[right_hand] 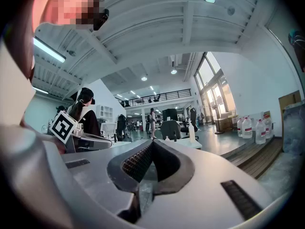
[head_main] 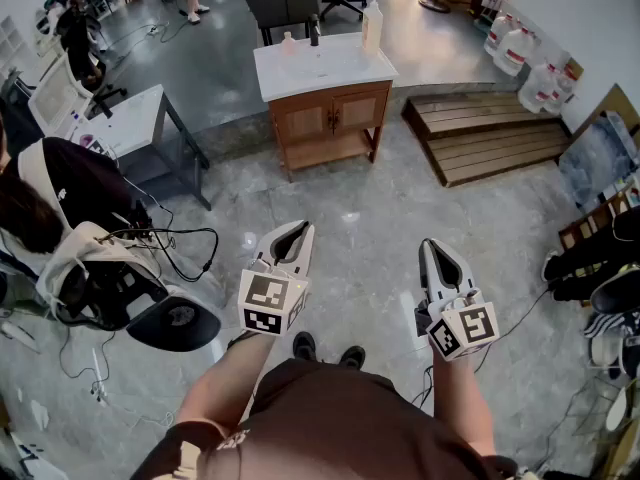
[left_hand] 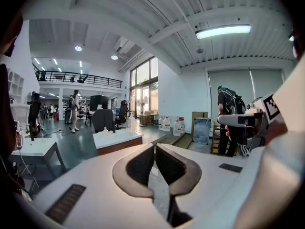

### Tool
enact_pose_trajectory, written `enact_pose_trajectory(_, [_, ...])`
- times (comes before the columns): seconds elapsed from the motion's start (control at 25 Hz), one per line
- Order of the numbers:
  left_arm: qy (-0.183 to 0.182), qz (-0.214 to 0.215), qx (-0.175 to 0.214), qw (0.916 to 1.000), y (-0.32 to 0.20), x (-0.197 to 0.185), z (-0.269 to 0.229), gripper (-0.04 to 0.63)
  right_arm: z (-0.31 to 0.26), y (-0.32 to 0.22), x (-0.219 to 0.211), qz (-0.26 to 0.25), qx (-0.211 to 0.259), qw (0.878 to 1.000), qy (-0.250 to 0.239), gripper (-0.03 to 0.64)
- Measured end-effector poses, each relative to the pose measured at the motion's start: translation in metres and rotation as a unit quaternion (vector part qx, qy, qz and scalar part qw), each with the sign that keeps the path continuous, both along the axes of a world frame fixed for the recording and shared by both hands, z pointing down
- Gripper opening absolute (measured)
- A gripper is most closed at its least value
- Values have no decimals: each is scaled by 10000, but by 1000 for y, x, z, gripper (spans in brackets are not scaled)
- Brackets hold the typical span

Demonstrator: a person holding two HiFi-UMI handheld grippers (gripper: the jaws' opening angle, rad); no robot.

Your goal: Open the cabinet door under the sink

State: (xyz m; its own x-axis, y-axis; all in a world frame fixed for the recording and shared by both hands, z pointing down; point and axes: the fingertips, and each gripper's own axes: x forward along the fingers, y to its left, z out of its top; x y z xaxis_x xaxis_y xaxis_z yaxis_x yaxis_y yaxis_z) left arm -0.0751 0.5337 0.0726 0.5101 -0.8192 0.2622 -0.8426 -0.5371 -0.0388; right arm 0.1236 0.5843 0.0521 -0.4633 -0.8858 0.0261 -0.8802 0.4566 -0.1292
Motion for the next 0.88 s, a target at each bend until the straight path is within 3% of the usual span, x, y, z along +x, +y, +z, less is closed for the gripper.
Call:
enact_pose_trajectory(0.28, [64, -97, -50, 9999, 16, 5, 3, 29, -4, 19, 2, -81, 89, 9998, 146, 9])
enact_pose_trajectory(0.56, [71, -220, 110, 9997, 18, 16, -9, 29, -2, 31, 20, -350, 43, 9992, -175, 11])
enact_pose_trajectory(0.88, [142, -325, -152, 9993, -14, 22, 15, 29, 9, -8, 23, -550, -172, 9982, -180, 12])
